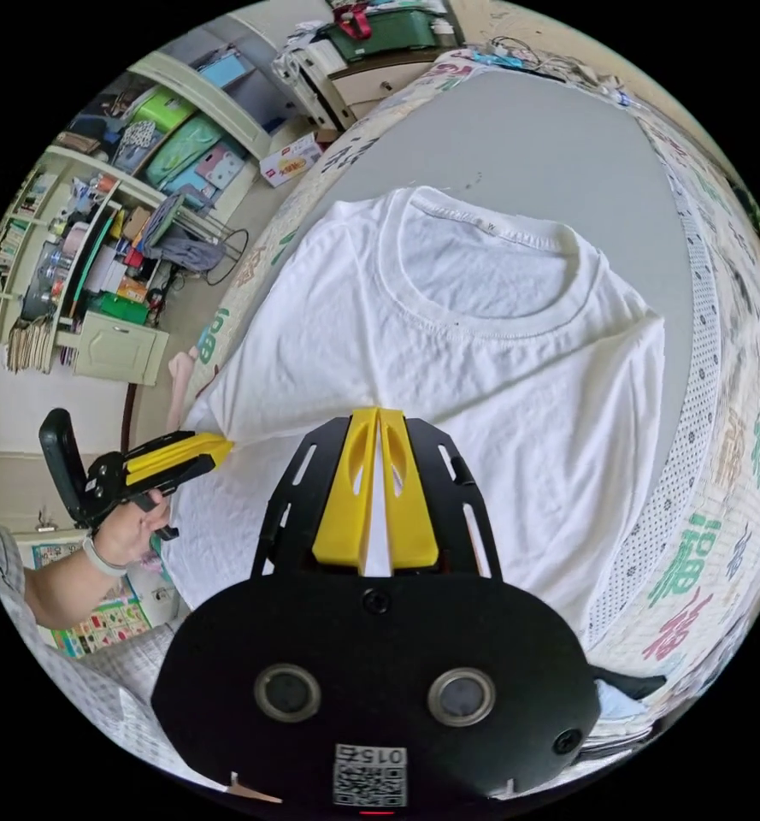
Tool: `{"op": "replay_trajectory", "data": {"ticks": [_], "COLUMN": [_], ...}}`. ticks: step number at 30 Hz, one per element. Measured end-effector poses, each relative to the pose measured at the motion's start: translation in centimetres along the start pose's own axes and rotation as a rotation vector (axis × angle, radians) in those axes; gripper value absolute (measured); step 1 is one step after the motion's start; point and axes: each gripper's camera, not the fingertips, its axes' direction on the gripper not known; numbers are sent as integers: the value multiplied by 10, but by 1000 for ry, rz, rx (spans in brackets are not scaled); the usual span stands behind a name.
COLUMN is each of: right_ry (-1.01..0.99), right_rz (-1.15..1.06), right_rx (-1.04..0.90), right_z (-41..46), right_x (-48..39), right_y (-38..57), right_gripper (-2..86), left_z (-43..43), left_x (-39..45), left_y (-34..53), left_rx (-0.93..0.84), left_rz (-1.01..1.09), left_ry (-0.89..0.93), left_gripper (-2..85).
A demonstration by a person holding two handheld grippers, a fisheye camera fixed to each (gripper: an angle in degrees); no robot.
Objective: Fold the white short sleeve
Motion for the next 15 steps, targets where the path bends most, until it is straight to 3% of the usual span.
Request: {"op": "replay_trajectory", "data": {"ticks": [6,15], "right_ry": [112,363], "right_rz": [93,-132], "right_rx": [64,-73], "right_z": [8,23], "right_x": [-27,-79], "right_y": [4,-32], "right_gripper": [-4,-3], "left_z": [10,31], "left_x": [37,90], "left_y": [-42,-103], "left_rx": [-86,-234], "left_rz": [73,171], "left_ry": [-66,-123], "left_gripper": [1,2]}}
